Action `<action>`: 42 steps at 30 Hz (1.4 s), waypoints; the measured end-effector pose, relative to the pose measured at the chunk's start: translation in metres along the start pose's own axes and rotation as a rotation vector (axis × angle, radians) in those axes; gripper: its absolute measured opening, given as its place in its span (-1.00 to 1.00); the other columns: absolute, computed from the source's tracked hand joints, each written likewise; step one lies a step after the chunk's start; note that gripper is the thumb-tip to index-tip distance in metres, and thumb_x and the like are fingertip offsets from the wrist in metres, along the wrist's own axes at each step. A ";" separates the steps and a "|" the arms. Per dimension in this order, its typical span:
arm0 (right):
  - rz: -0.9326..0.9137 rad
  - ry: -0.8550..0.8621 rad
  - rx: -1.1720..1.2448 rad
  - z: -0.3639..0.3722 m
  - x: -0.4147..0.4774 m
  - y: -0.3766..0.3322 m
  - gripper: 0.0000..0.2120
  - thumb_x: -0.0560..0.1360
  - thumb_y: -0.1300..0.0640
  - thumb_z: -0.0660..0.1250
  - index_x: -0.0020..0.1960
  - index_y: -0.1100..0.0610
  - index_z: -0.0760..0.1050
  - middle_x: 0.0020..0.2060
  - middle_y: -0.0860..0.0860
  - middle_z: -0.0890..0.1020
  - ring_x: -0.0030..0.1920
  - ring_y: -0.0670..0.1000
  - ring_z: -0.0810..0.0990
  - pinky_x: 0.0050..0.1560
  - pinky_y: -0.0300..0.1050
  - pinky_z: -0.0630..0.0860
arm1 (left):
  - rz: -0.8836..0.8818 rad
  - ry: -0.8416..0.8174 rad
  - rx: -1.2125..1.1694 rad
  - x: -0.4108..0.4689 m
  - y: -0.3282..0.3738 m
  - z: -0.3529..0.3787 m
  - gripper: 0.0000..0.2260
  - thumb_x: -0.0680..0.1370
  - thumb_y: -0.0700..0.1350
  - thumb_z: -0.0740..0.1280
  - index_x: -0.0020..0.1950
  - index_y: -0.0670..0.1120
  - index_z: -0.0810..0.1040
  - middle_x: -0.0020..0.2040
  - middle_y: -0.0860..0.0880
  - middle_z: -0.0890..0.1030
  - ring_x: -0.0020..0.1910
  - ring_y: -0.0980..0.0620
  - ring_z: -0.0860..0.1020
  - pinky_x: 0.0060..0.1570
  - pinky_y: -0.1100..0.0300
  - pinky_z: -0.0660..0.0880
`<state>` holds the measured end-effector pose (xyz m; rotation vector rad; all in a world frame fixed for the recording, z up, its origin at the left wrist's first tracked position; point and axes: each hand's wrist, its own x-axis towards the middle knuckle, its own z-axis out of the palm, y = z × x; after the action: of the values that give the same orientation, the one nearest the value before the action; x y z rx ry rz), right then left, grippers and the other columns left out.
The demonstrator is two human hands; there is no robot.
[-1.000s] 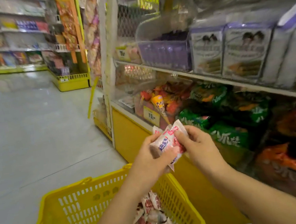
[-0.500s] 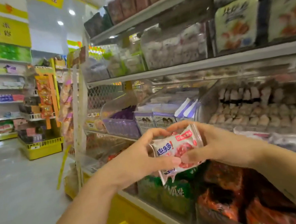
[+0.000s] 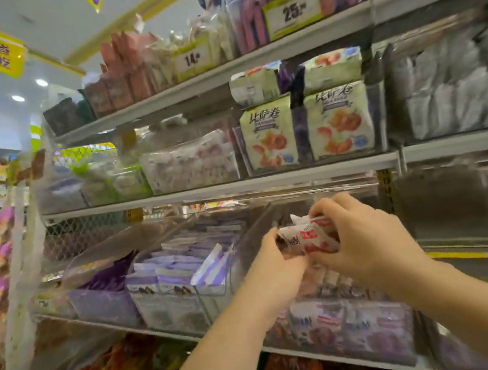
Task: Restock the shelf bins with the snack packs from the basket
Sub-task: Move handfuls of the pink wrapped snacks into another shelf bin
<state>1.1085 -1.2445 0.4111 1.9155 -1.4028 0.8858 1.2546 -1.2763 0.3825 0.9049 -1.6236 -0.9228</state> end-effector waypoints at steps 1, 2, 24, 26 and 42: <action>0.010 -0.054 -0.054 0.002 0.004 0.009 -0.47 0.37 -0.28 0.36 0.26 -0.15 0.30 0.13 -0.12 0.42 0.00 0.00 0.57 -0.10 -0.10 0.52 | -0.027 -0.056 -0.085 0.009 0.000 0.009 -0.47 0.56 -0.26 0.28 0.43 0.10 0.19 0.17 -0.08 0.60 -0.10 0.03 0.66 -0.06 0.14 0.62; 0.021 -0.131 -0.084 0.005 0.009 0.017 -0.44 0.39 -0.28 0.35 0.29 -0.13 0.29 0.16 -0.08 0.40 0.03 0.03 0.58 -0.07 -0.09 0.51 | -0.058 -0.103 -0.169 0.018 -0.001 0.016 -0.42 0.56 -0.30 0.25 0.49 0.07 0.14 0.19 -0.12 0.59 -0.17 0.02 0.67 -0.15 0.17 0.63; -0.101 -0.604 -0.124 0.009 0.050 0.073 -0.57 0.27 -0.20 0.47 0.09 -0.08 0.56 -0.07 -0.09 0.57 -0.02 -0.03 0.48 -0.11 -0.14 0.50 | 0.445 -0.211 0.863 0.077 -0.014 0.017 -0.44 0.43 0.01 0.46 0.40 0.16 0.41 0.35 0.11 0.49 0.30 0.13 0.46 0.28 0.19 0.41; -0.115 -0.468 -0.139 0.013 0.045 0.073 -0.61 0.30 -0.23 0.45 0.04 -0.06 0.57 -0.12 -0.10 0.57 -0.08 -0.05 0.45 -0.16 -0.16 0.41 | 0.457 -0.287 0.932 0.075 -0.011 0.019 -0.35 0.43 -0.04 0.47 0.47 0.20 0.30 0.47 0.07 0.31 0.39 0.06 0.35 0.33 0.19 0.34; 0.116 -0.434 0.230 -0.008 0.025 0.151 -0.67 0.61 -0.05 0.12 0.32 -0.05 0.46 0.26 -0.15 0.52 0.24 -0.20 0.44 0.23 -0.37 0.31 | 0.516 -0.300 1.194 0.072 -0.015 0.050 -0.31 0.43 0.03 0.38 0.43 0.36 0.10 0.50 0.06 0.05 0.25 -0.23 0.47 0.16 -0.03 0.49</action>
<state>0.9678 -1.2918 0.4480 2.3213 -1.7375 0.7370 1.1933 -1.3401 0.3880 1.0172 -2.5359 0.3985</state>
